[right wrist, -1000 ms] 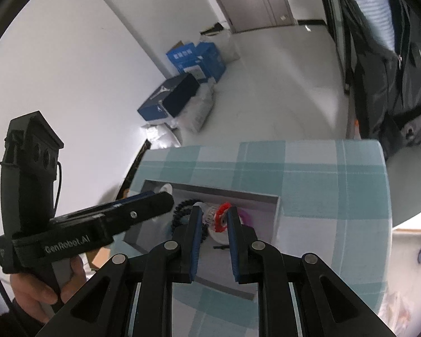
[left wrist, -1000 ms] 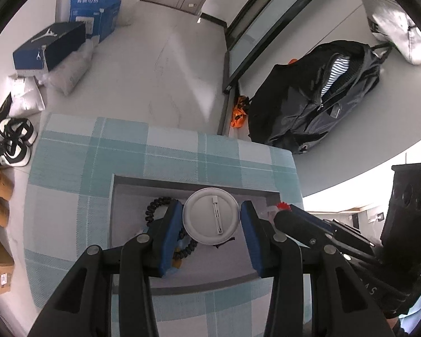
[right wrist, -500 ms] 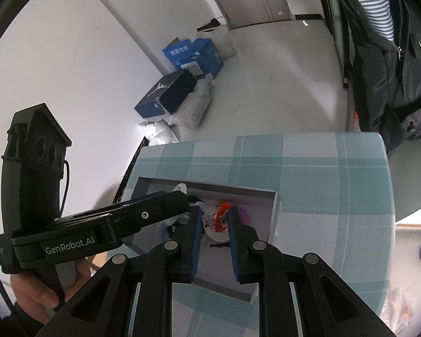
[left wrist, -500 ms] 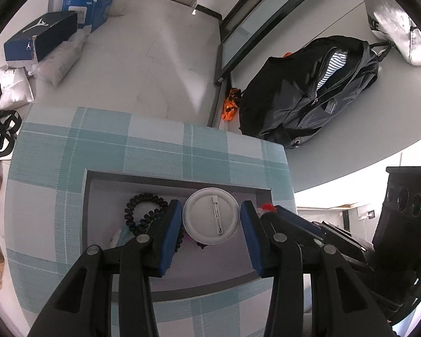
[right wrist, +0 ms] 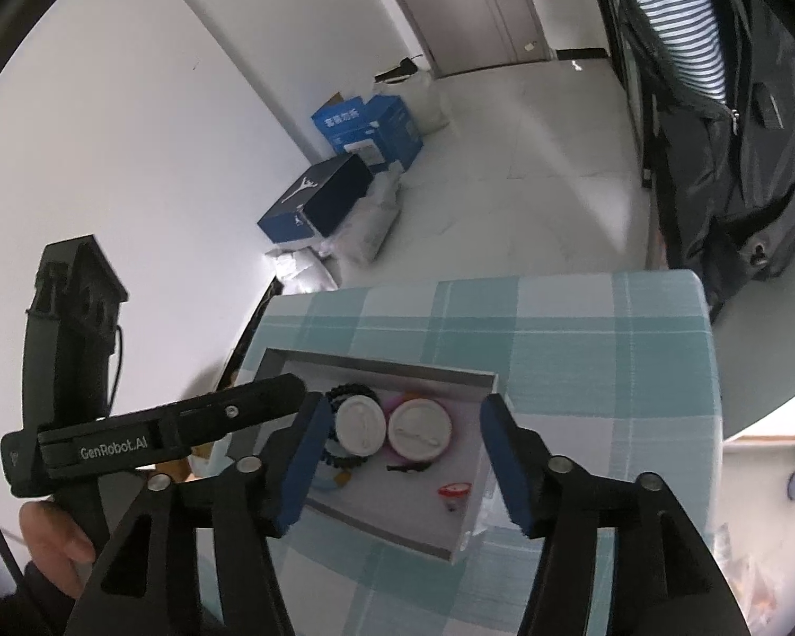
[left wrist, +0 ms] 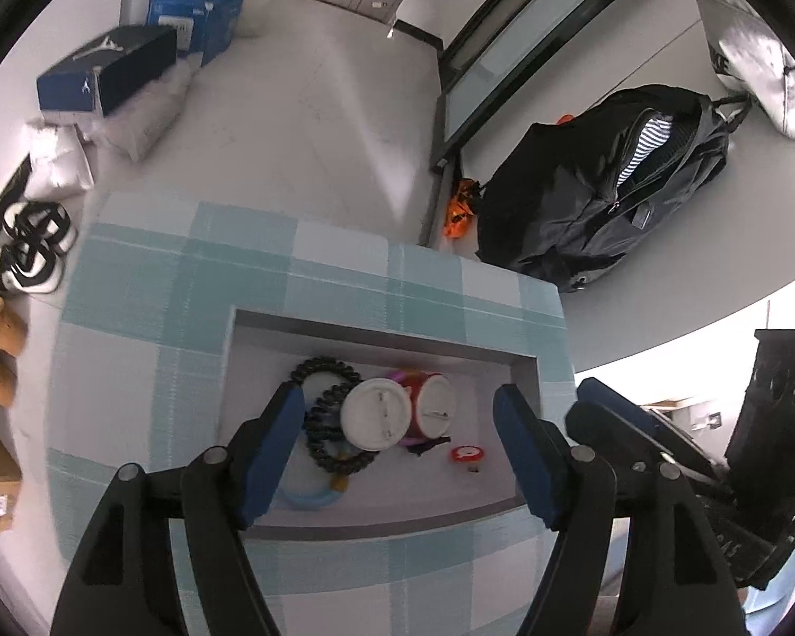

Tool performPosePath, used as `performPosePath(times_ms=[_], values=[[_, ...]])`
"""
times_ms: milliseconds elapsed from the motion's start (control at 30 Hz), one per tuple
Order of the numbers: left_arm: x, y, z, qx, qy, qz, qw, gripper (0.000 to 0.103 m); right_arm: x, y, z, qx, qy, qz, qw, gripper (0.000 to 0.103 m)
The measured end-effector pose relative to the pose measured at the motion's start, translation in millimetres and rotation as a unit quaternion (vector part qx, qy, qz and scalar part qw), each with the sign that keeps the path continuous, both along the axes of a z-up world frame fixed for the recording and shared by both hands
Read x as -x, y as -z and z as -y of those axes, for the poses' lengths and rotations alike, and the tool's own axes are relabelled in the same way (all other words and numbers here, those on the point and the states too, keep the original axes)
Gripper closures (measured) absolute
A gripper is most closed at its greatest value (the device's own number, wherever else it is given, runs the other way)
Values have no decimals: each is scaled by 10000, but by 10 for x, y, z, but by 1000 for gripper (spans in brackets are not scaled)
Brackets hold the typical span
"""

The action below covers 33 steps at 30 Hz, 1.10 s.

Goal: Organize jewelry

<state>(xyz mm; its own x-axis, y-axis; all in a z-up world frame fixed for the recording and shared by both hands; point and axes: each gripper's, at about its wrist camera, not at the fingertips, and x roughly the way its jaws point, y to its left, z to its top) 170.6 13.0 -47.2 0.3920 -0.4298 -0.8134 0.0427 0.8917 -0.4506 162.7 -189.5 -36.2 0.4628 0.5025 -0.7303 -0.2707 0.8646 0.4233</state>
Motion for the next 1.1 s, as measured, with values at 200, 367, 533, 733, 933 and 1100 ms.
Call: performPosePath(times_ms=[200, 367, 533, 733, 933, 1100], values=[[60, -70, 70, -518, -6, 190, 9985, 33, 69, -45, -34, 74, -79, 130, 9999, 35], [206, -278, 156, -1170, 20, 758, 9902, 33, 162, -158, -49, 29, -131, 356, 9993, 27], [380, -423, 152, -1626, -219, 1203, 9791, 33, 314, -297, -72, 12, -264, 714, 9971, 23], [625, -564, 156, -1658, -380, 1557, 9731, 32, 536, -406, -84, 63, -312, 1012, 9944, 15], [894, -643, 207, -1653, -457, 1814, 9683, 20, 755, -515, -103, 164, -381, 1273, 9910, 7], [1030, -665, 173, -1656, -631, 1812, 9674, 19, 890, -557, -17, 137, -336, 1250, 9915, 4]])
